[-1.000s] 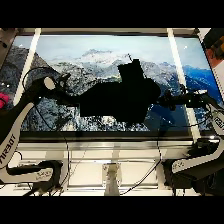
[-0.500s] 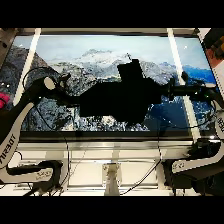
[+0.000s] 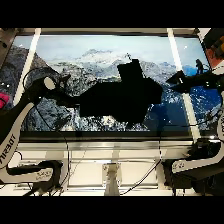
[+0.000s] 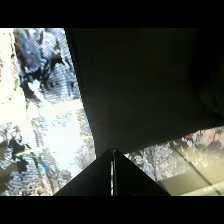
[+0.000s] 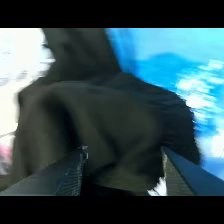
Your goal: Fold the clothes and pants, and hang the long-sleeved shirts on hangers.
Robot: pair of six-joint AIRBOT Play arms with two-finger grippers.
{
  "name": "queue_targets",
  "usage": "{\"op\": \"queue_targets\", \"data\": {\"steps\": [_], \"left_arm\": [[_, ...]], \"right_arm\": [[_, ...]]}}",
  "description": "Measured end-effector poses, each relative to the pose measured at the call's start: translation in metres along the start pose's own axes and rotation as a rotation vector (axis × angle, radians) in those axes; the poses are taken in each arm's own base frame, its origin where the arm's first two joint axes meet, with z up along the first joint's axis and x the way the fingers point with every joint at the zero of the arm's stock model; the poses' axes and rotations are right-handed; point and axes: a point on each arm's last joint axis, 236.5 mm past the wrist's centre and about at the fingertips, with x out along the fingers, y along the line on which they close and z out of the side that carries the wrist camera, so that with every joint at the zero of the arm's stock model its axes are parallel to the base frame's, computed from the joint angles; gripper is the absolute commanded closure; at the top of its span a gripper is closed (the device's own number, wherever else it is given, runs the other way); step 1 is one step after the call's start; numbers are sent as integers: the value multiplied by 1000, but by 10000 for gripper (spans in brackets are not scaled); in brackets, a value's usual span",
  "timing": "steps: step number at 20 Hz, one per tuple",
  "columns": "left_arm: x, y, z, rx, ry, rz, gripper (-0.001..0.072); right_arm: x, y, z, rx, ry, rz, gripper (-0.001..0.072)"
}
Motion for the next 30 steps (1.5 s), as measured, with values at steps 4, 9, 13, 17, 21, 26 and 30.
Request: {"op": "queue_targets", "data": {"steps": [4, 9, 13, 17, 21, 26, 30], "left_arm": [[0, -1, -5, 0, 22, -3, 702], [0, -1, -6, 0, 27, -3, 701], [0, -1, -9, 0, 36, -4, 702], [0, -1, -10, 0, 44, -5, 701], [0, -1, -10, 0, 44, -6, 702], [0, -1, -10, 0, 44, -6, 702], [0, -1, -10, 0, 44, -5, 702]], "right_arm": [[25, -32, -27, 77, 174, -50, 141], [47, -38, -50, 119, 321, 8, 141], [57, -43, -58, 141, 373, 29, 141], [65, -44, -61, 143, 391, 33, 174], [74, -39, -63, 117, 394, 28, 337], [82, -28, -69, 73, 408, 30, 693], [84, -13, -67, 50, 400, 87, 695]]}}
